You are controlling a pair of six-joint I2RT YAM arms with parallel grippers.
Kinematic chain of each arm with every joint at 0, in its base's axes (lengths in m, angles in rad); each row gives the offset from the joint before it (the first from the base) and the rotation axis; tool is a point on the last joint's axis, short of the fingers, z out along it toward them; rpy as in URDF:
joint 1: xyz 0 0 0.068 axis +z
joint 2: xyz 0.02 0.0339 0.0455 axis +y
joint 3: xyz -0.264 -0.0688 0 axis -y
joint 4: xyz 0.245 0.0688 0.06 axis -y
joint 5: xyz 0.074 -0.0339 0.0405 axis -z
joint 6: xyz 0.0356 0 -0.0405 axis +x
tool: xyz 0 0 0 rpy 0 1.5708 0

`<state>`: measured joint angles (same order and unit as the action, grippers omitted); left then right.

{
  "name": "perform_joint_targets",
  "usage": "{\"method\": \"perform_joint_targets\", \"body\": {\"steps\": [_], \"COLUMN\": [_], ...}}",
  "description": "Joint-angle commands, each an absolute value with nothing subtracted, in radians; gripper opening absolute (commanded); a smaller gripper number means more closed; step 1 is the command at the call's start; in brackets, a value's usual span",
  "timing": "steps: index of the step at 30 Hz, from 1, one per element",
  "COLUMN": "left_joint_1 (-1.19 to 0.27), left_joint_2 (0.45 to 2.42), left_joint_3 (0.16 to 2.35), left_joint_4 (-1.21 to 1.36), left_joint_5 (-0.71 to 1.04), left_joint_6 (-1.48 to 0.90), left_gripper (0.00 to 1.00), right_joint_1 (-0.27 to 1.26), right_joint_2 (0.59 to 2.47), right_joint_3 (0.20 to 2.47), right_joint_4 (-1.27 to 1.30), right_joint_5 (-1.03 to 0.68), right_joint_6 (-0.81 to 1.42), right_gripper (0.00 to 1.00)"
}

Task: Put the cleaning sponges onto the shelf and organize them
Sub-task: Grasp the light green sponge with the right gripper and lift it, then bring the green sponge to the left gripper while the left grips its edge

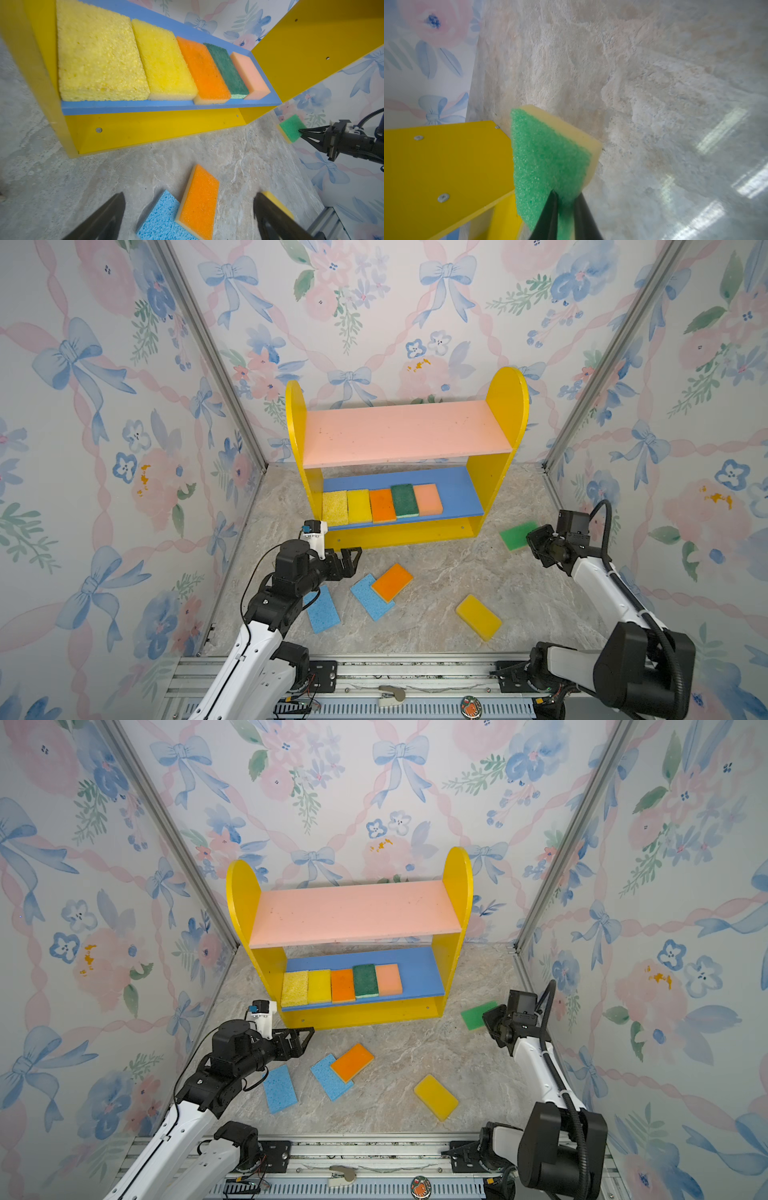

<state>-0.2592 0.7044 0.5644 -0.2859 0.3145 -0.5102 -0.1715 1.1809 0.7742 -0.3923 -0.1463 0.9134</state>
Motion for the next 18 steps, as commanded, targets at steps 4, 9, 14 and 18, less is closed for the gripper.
{"method": "perform_joint_targets", "body": {"steps": [4,9,14,18], "left_joint_1": [-0.299,-0.434,-0.524,-0.571], "left_joint_2": [0.792,0.844,0.886,0.903], "left_joint_3": [0.534,0.465,0.403,0.389], "left_joint_4": [-0.166,0.023,0.239,0.33], "left_joint_5": [0.589,0.627,0.637,0.641], "left_joint_6": [-0.645,-0.804,-0.962,-1.016], "left_gripper": [0.98,0.98,0.98,0.94], "right_joint_1": [0.008,0.318,0.625,0.761], "right_joint_2": [0.978,0.937,1.009,1.116], "right_joint_3": [0.73,0.731,0.787,0.882], "right_joint_4": [-0.656,-0.627,-0.492,-0.436], "right_joint_5": [-0.322,-0.337,-0.326,-0.33], "right_joint_6": [0.775,0.804,0.819,0.779], "right_gripper": [0.17,0.17,0.17,0.18]}}
